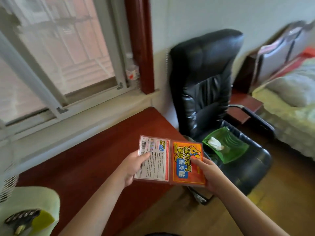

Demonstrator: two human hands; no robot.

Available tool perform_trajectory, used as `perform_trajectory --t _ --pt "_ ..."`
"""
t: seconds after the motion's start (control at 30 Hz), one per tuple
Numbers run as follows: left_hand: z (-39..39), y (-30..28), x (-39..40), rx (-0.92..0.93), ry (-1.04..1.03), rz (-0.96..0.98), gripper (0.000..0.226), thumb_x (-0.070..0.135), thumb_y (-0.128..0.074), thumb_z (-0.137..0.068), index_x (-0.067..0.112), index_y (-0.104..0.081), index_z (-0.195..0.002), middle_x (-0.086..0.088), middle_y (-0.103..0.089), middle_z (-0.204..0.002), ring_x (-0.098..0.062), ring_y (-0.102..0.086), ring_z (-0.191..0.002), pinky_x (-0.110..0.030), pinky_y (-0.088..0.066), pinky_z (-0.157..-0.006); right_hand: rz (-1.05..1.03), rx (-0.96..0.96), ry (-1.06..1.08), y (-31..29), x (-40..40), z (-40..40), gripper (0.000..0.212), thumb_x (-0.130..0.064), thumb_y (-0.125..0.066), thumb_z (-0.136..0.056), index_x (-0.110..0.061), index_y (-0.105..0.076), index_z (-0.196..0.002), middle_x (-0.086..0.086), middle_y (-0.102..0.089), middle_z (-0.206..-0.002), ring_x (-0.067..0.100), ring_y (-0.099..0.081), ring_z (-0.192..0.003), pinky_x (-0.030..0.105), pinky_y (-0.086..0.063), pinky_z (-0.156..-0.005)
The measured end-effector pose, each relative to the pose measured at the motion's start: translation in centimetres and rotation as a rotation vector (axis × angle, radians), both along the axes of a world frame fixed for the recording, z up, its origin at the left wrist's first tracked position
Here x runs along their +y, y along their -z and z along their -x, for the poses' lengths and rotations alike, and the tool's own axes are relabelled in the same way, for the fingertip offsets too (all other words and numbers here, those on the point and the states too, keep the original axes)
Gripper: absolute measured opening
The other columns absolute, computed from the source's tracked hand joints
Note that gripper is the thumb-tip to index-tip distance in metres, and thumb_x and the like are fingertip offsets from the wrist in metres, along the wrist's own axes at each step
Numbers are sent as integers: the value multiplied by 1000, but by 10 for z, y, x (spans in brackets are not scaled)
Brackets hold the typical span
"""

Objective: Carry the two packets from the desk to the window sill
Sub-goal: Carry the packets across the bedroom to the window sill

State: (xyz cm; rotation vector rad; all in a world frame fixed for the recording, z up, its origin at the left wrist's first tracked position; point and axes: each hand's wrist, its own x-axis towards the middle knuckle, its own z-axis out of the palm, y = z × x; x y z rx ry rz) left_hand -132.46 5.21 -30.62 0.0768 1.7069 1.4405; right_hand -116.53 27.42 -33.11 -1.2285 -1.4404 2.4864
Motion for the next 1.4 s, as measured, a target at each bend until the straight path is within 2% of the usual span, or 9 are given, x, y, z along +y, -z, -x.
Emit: perform_trajectory --t 0.1,0.23,0.53,0.73,0.87,1.0,1.13,1.27,1.4 --pt "-20 -5 47 -3 91 -2 25 26 -53 -103 14 -67 -120 -8 -81 -106 -27 -76 -101 -49 -60 -86 31 20 94 -7 30 -41 21 -12 -64 -93 -5 -63 -113 20 -79 -93 33 -78 -73 41 -61 -53" --pt "-58 -14 109 19 208 3 25 32 -51 -103 16 -66 -117 -8 -81 -104 -25 -78 -96 -39 -63 -71 -8 16 193 -13 70 -99 21 -16 -67 -92 -8 -63 -111 18 -79 -94 33 -78 -77 39 -62 -55" --pt "-144 -27 229 46 398 -16 21 22 -51 -104 12 -66 -116 -13 -82 -99 -28 -79 -89 -34 -63 -60 -94 38 381 -23 143 -220 26 -24 -70 -90 -12 -64 -112 12 -80 -97 32 -78 -86 38 -63 -61" --pt "-188 -34 302 42 524 -36 21 22 -53 -103 11 -63 -118 -16 -81 -100 -31 -79 -91 -38 -64 -65 -175 60 509 -27 172 -281 26 -26 -68 -91 -16 -62 -114 6 -81 -95 27 -78 -87 33 -62 -60" --pt "-208 -38 346 48 635 -32 21 24 -53 -102 12 -62 -118 -17 -80 -103 -33 -78 -95 -49 -62 -81 -199 54 610 -29 189 -312 26 -27 -68 -90 -18 -61 -113 4 -81 -95 26 -78 -87 33 -62 -59" --pt "-228 -40 387 20 707 -52 20 23 -52 -103 13 -62 -117 -14 -81 -99 -30 -79 -93 -39 -65 -69 -217 34 712 -28 205 -338 28 -27 -69 -89 -19 -61 -115 4 -81 -96 27 -78 -88 35 -63 -60" --pt "-240 -36 429 -22 807 -93 21 22 -52 -103 10 -61 -118 -14 -81 -101 -30 -78 -95 -43 -64 -78 -252 20 814 -32 221 -356 28 -25 -68 -90 -17 -60 -116 6 -81 -96 28 -78 -87 35 -63 -60" --pt "-249 -35 469 -53 899 -119 21 22 -53 -102 10 -61 -119 -14 -81 -99 -29 -79 -93 -37 -65 -68 -262 -9 920 -37 237 -366 25 -23 -67 -92 -17 -60 -114 6 -81 -93 28 -78 -85 34 -62 -58" --pt "-263 -30 505 -9 1036 -132 23 22 -55 -101 11 -61 -120 -14 -81 -102 -30 -78 -94 -40 -64 -74 -276 -24 1021 -40 245 -379 24 -23 -66 -93 -16 -59 -115 6 -81 -94 28 -78 -86 34 -62 -58"
